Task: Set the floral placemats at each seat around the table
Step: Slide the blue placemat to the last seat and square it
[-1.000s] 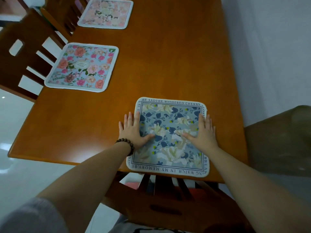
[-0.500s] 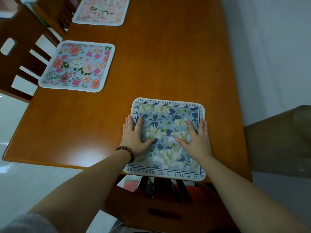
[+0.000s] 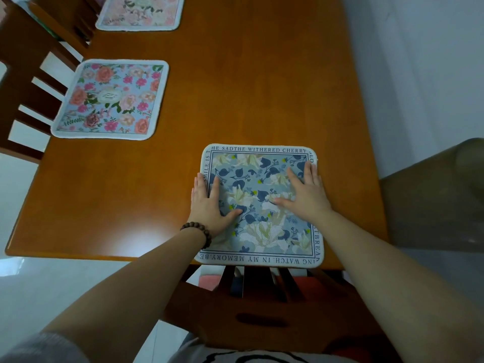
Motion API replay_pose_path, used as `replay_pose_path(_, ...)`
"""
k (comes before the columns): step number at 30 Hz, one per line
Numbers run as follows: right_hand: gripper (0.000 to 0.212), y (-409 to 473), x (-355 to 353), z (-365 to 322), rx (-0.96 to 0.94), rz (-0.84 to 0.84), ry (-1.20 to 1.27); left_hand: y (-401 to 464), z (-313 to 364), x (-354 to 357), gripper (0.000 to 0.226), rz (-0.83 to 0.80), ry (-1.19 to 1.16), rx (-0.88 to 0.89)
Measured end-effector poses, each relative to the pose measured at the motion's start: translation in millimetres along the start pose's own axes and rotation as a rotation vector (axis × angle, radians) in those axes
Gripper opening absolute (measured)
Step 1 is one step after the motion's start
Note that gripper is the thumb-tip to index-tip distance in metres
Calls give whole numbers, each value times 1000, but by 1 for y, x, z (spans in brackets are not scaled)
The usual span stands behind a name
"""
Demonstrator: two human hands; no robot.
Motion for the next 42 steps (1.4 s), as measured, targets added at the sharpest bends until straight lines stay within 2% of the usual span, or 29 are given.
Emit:
replay_pose_path(4, 116, -45, 20, -10, -96, -70, -34, -16, 1, 3, 132, -125, 131, 71)
replay_pose_path(7, 122, -87, 43, -12, -181, -145, -133, -35, -3, 12, 139, -256, 285, 144)
replay_pose_path(11, 131, -99, 46, -12, -186, -187, -200, -54, -11, 20, 139, -363, 407, 237)
replay_pose_path(17, 131, -99, 46, -10, -202, -216, -270, -56, -8, 19, 128, -333, 455, 260)
replay_pose_path(32, 126, -96, 43, -8, -212, -219, -256, -55, -8, 18, 129, -328, 448, 267)
replay_pose_path(42, 124, -95, 42, -2, -226, -159, -206, -54, -8, 19, 126, -288, 435, 271)
Point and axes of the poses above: each hand's wrist, its own y-axis towards the middle knuckle, its own x-axis out of the palm, z = x × y, the point moved 4 cm from there along y, towards the middle knuckle, and after that the axes turned 6 degrees about -x, right-handed, at the moved point
